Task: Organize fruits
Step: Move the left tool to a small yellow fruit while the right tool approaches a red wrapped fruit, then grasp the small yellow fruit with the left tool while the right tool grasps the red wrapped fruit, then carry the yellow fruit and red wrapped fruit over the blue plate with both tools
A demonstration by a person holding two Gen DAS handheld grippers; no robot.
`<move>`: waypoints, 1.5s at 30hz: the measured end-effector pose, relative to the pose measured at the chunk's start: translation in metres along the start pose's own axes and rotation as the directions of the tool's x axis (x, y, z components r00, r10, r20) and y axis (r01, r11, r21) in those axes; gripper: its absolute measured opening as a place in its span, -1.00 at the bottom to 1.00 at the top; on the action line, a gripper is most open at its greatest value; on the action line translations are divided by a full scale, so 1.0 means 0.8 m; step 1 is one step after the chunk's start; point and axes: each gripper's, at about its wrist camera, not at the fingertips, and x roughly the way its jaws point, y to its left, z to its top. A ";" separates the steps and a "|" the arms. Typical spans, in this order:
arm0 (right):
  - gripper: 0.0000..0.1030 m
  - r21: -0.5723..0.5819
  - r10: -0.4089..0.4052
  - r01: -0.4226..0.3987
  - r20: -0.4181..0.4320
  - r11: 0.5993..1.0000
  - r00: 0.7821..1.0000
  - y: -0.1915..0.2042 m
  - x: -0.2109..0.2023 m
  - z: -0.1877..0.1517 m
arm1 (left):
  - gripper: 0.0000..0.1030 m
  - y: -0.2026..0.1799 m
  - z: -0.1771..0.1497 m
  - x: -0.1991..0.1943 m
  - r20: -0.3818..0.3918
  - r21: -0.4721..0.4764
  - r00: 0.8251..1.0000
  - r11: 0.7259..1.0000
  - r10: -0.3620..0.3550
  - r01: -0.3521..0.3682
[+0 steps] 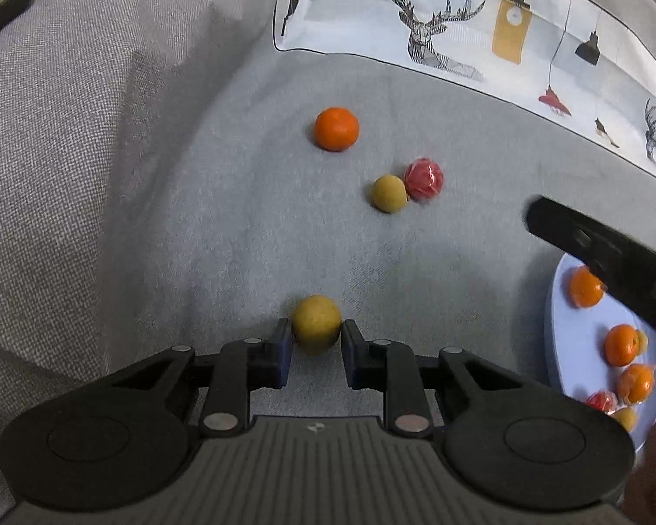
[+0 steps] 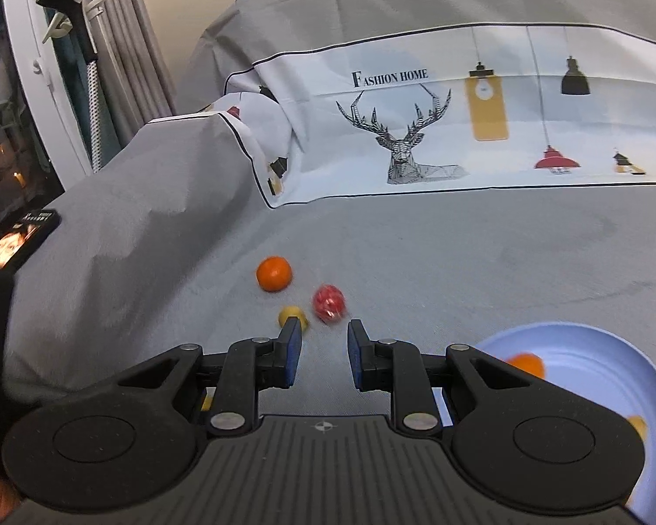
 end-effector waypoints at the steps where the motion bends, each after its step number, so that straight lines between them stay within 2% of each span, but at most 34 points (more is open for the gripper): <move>1: -0.53 0.007 -0.003 0.003 0.000 1.000 1.000 0.000 0.008 0.003 | -0.49 0.000 0.001 0.000 0.002 -0.002 1.000 1.000 -0.002 0.002; 7: -0.47 0.076 -0.017 0.019 -0.033 0.997 0.999 -0.006 0.064 0.020 | -0.49 0.003 0.003 -0.002 0.020 -0.006 1.000 1.000 -0.004 0.004; 9: -0.18 0.086 -0.031 0.034 -0.035 0.996 0.999 -0.008 0.080 0.023 | -0.49 0.003 0.002 -0.004 0.029 -0.004 1.000 1.000 -0.001 0.001; 10: -0.12 0.091 -0.039 0.043 -0.038 0.995 0.999 -0.010 0.089 0.024 | -0.49 0.002 0.003 -0.004 0.030 -0.002 1.000 1.000 -0.001 0.001; 14: -0.05 0.125 -0.019 0.029 -0.086 0.992 0.996 -0.018 0.125 0.027 | -0.49 0.002 0.003 -0.005 0.033 -0.003 0.999 1.000 -0.008 0.009; 17: 0.00 0.084 -0.011 0.021 -0.111 0.996 0.994 -0.010 0.144 0.027 | -0.49 0.004 0.001 -0.008 0.043 -0.005 0.999 1.000 -0.013 0.013; 20: 0.00 0.020 -0.042 0.045 -0.118 0.999 0.992 -0.001 0.154 0.025 | -0.49 0.002 -0.002 -0.011 0.053 0.007 0.999 1.000 -0.013 0.012; 23: -0.39 0.001 -0.060 0.061 -0.126 0.998 0.990 -0.002 0.158 0.023 | -0.49 -0.001 -0.004 -0.013 0.062 0.016 0.998 1.000 -0.015 0.014; 25: -0.40 0.005 -0.063 0.064 -0.122 0.998 0.991 -0.004 0.156 0.024 | -0.49 -0.001 -0.006 -0.015 0.063 0.018 0.998 1.000 -0.017 0.015; 32: -0.41 -0.018 -0.043 0.041 -0.088 0.999 0.995 -0.003 0.115 0.032 | -0.49 -0.001 -0.009 -0.021 0.073 0.021 0.997 1.000 -0.019 0.018; 37: -0.41 -0.012 -0.043 0.043 -0.043 0.999 0.998 -0.008 0.055 0.038 | -0.49 -0.003 -0.011 -0.027 0.088 0.034 0.996 0.999 -0.021 0.018; 45: -0.41 -0.034 -0.063 0.061 -0.034 0.998 0.997 -0.020 -0.062 0.019 | -0.49 -0.005 -0.014 -0.038 0.104 0.045 0.994 0.998 -0.037 0.033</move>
